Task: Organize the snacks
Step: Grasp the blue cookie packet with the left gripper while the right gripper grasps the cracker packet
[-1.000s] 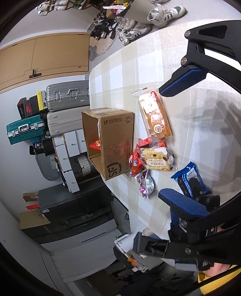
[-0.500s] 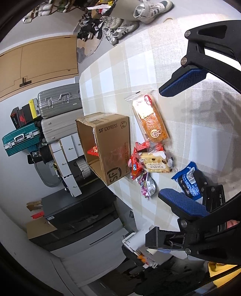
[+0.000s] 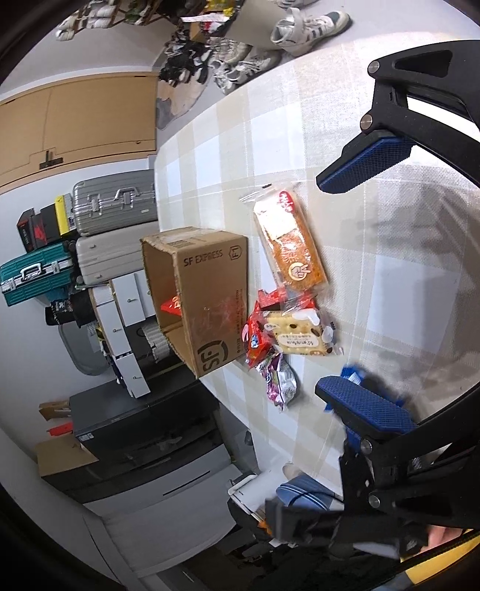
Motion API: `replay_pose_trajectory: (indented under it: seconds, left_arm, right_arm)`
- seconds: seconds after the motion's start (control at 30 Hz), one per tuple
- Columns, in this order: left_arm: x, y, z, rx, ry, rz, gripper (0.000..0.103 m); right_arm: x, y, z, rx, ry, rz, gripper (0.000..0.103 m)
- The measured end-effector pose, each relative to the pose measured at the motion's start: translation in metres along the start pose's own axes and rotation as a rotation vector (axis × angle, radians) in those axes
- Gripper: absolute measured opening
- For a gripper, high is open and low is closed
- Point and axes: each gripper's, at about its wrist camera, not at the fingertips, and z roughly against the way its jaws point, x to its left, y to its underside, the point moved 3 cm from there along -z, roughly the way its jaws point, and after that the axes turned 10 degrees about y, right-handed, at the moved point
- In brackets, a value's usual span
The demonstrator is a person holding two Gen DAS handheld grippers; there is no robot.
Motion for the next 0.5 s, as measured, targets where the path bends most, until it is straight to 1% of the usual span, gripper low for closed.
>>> replay_pose_trajectory:
  seconds: [0.13, 0.23, 0.3, 0.37, 0.4, 0.5]
  left_arm:
    - [0.016, -0.002, 0.016, -0.025, 0.016, 0.059, 0.041]
    - [0.031, -0.002, 0.033, -0.055, 0.033, 0.108, 0.041]
    - [0.039, -0.003, 0.042, -0.071, 0.042, 0.132, 0.041]
    - [0.046, -0.005, 0.050, -0.086, 0.058, 0.155, 0.041]
    - [0.050, -0.006, 0.055, -0.093, 0.072, 0.167, 0.041]
    - [0.060, -0.007, 0.068, -0.115, 0.107, 0.198, 0.041]
  right_arm:
    - [-0.004, 0.003, -0.009, 0.045, 0.012, -0.028, 0.101]
    - [-0.004, 0.004, -0.016, 0.070, 0.004, -0.051, 0.101]
    - [0.001, 0.002, -0.022, 0.085, -0.027, -0.054, 0.101]
    - [0.013, -0.003, -0.029, 0.109, -0.079, -0.028, 0.101]
    - [0.020, -0.007, -0.030, 0.106, -0.088, -0.008, 0.101]
    - [0.045, -0.014, -0.037, 0.084, -0.058, 0.081, 0.101]
